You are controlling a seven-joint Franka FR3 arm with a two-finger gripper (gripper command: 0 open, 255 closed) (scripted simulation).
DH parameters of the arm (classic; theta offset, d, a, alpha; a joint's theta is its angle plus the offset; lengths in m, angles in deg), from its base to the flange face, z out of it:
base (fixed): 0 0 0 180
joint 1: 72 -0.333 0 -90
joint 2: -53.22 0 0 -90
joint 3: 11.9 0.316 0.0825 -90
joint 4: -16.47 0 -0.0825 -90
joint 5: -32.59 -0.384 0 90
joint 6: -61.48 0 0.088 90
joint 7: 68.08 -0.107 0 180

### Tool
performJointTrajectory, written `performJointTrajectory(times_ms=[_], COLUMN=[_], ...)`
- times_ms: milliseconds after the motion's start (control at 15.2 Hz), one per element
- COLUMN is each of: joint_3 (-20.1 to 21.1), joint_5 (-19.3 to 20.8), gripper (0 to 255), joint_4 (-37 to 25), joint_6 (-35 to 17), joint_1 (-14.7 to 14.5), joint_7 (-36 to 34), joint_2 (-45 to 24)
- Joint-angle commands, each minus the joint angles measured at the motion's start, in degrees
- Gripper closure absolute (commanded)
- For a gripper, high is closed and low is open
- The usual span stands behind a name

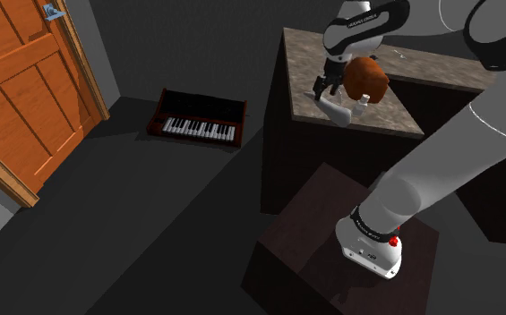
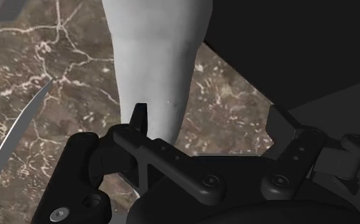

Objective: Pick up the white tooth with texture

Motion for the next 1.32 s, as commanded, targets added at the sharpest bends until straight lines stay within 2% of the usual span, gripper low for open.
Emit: performJointTrajectory(times_ms=[0,132,726,792,1254], joint_3=[-1.4,-2.3,-2.3,-2.3,-2.3], joint_5=[-1.0,-2.1,-3.5,-3.4,-3.4], gripper=[0,0,0,255,255], joint_4=[-2.4,-4.8,-2.1,-2.0,-2.0], joint_6=[-1.7,-2.9,-8.6,-8.6,-8.6], joint_1=[1.0,1.9,2.1,2.1,2.1], joint_7=[1.6,2.9,3.6,3.5,3.5], joint_2=[-3.5,-6.6,-9.9,-9.8,-9.8])
